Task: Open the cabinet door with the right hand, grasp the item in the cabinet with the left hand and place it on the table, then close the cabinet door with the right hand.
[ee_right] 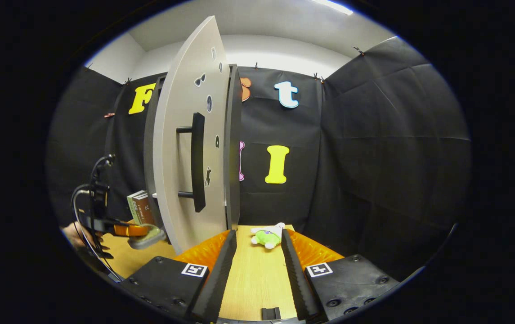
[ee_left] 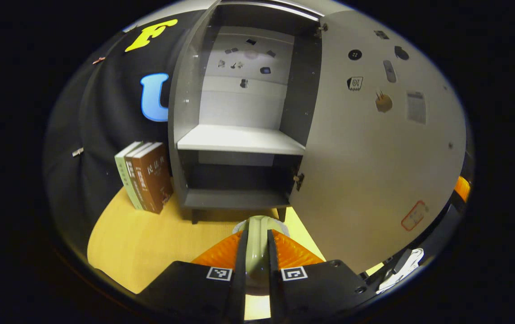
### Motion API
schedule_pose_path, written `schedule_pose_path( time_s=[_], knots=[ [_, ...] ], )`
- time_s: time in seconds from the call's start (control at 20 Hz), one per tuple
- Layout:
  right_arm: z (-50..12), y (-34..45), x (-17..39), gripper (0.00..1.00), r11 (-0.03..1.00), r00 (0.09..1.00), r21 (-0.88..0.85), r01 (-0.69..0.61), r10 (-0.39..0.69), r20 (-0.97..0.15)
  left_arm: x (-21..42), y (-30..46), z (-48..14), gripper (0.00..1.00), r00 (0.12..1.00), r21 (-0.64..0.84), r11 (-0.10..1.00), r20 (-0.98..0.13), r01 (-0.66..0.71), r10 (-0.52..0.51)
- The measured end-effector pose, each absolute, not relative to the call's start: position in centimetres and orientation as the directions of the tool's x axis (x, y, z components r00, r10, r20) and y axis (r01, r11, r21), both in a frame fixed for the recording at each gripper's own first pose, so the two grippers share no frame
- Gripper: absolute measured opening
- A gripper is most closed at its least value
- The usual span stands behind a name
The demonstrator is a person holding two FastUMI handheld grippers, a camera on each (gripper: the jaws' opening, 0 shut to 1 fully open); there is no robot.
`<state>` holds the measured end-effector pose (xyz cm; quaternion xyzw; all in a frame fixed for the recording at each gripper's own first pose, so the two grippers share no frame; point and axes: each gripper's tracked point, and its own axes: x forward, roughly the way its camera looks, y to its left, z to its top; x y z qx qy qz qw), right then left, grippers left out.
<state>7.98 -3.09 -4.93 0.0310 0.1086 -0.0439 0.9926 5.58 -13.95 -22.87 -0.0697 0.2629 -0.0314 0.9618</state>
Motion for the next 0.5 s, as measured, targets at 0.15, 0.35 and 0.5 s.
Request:
schedule_pose_path(
  time_s=[0.15, 0.35, 0.5],
  knots=[
    [-5.1, -2.4, 8.9, 0.64, 0.997, 0.978, 0.065, 0.052, -0.037, -0.206, 5.2, -15.0, -26.2, 0.25, 0.857, -0.144, 0.989, -0.507, 0.028, -0.098],
    [-7.3, -2.6, 10.9, 0.65, 0.999, 0.97, 0.038, -0.001, 0.01, -0.244, 5.1, -15.5, -30.6, 0.25, 0.861, -0.147, 0.989, -0.504, -0.008, -0.068],
    [-8.4, -3.3, 12.0, 0.65, 0.999, 0.965, 0.033, -0.014, 0.022, -0.26, 5.1, -15.5, -34.1, 0.24, 0.859, -0.112, 0.993, -0.511, -0.045, -0.018]
  ],
)
